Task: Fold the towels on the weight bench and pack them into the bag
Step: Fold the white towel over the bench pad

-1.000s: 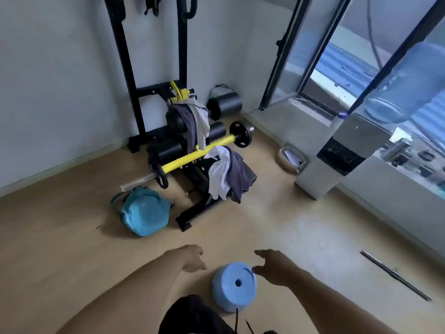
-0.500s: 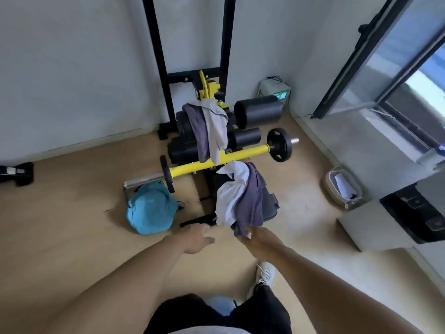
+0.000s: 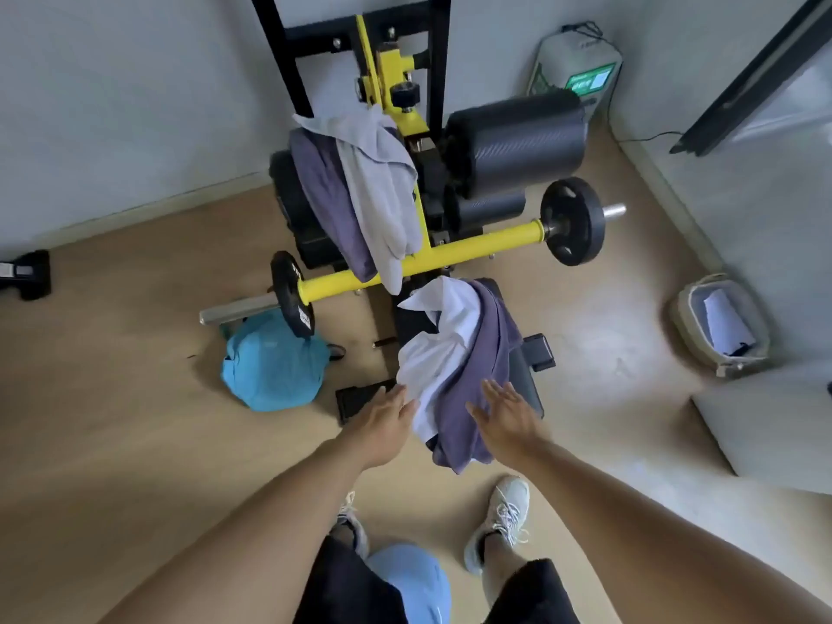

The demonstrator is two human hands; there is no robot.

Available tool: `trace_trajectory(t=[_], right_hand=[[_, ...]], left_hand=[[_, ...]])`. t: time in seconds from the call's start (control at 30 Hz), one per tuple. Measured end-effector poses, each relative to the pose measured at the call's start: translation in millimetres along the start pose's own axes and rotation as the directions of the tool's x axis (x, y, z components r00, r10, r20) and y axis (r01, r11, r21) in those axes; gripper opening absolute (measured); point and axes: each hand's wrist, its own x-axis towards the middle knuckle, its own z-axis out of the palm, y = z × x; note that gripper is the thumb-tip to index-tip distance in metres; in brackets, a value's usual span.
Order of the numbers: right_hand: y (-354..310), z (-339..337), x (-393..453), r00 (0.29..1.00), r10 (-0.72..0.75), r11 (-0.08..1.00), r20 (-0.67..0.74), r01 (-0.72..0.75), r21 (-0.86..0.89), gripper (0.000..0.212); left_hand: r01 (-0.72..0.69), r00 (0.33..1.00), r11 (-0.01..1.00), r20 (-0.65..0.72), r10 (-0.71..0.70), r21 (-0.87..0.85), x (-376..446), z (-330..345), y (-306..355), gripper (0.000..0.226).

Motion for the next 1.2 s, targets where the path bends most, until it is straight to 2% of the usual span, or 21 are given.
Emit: trace_trajectory(t=[0.1, 0.23, 0.33, 0.43, 0.53, 0.6, 0.73, 0.9, 1.03, 1.2], right_hand=[[9.9, 16.8, 43.4, 0.999, 0.012, 1.0, -0.035, -0.012, 0.021, 0.062], [15.7, 19.1, 105.1, 0.974, -0.053, 0.998, -0.221, 0.043, -0.05, 0.055], [19.1, 24.9, 146.3, 0.92, -0.159, 0.984, -0.358, 0.117, -0.135, 0.055], [27.6, 44.2, 182.0, 0.883, -0.263, 0.962, -0.388, 0.207, -0.18, 0.057], [35.8, 70.5, 203.9, 0.834, -0.322, 0.945, -0.449, 0.253, -0.208, 0.059], [39.6, 79.8, 209.5, 0.78, -0.352, 0.936, -0.517, 0.285, -0.206, 0.058], [47.8, 85.0, 212.8, 0.709, -0.426, 0.904, -0.562, 0.354, -0.239, 0.057], [51.2, 87.5, 215.7, 0.639, -0.475, 0.874, -0.605, 0.425, -0.237, 0.055], [52.0, 88.2, 215.3, 0.628, -0.471, 0.874, -0.619, 0.429, -0.229, 0.053], [45.5, 87.0, 205.9, 0.591, -0.481, 0.869, -0.648, 0.416, -0.267, 0.047]], left_hand=[[-0.019, 0.999, 1.0, 0.045, 0.019, -0.008, 45.4, 6.3, -13.0, 0.056], [-0.069, 0.996, 0.995, 0.068, 0.065, 0.067, 105.1, 10.7, -26.2, 0.063], [-0.178, 0.983, 0.971, -0.002, 0.181, 0.16, 147.5, 16.6, -29.9, 0.066], [-0.278, 0.946, 0.916, -0.082, 0.313, 0.291, 186.9, 30.0, -36.2, 0.072], [-0.333, 0.873, 0.807, -0.163, 0.459, 0.487, 221.5, 49.9, -48.4, 0.085], [-0.342, 0.8, 0.74, -0.234, 0.553, 0.579, 234.4, 62.6, -56.4, 0.084], [-0.411, 0.655, 0.694, -0.338, 0.676, 0.591, 245.3, 75.0, -68.5, 0.08], [-0.458, 0.558, 0.671, -0.399, 0.728, 0.583, 247.1, 79.9, -72.3, 0.091], [-0.468, 0.547, 0.67, -0.407, 0.732, 0.576, 244.3, 80.7, -73.3, 0.103], [-0.446, 0.586, 0.717, -0.43, 0.687, 0.536, 240.1, 84.0, -72.0, 0.102]])
